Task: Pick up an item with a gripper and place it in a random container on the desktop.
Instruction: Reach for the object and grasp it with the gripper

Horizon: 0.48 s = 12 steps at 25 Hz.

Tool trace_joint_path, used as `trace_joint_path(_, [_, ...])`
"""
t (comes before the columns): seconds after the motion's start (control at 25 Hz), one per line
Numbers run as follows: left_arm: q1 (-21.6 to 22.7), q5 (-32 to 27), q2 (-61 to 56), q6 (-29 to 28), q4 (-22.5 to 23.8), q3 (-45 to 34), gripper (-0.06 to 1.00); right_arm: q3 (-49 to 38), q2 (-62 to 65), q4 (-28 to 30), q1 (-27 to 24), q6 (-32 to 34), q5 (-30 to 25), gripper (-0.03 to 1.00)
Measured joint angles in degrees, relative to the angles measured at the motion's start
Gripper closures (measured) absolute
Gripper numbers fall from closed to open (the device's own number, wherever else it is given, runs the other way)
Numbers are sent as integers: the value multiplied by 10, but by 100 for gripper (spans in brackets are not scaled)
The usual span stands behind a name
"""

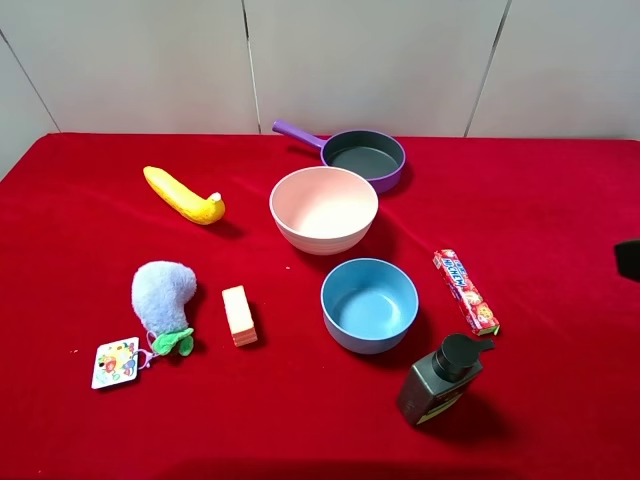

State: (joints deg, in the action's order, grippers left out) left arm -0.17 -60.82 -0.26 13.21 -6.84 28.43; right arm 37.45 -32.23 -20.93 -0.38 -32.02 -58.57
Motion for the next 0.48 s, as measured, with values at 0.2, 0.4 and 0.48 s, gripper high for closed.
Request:
trace_joint_path(0.2, [0,0,0,0,0,0,-5,46,-47,-4,12,-26,-38,28])
trace_joint_path(0.4, [0,0,0,0,0,0,-5,98,-111,27,78,-40,-60,28])
trace_joint_path(0.48, [0,0,0,0,0,0,-5,115,-156,61,140,-40,-68,28])
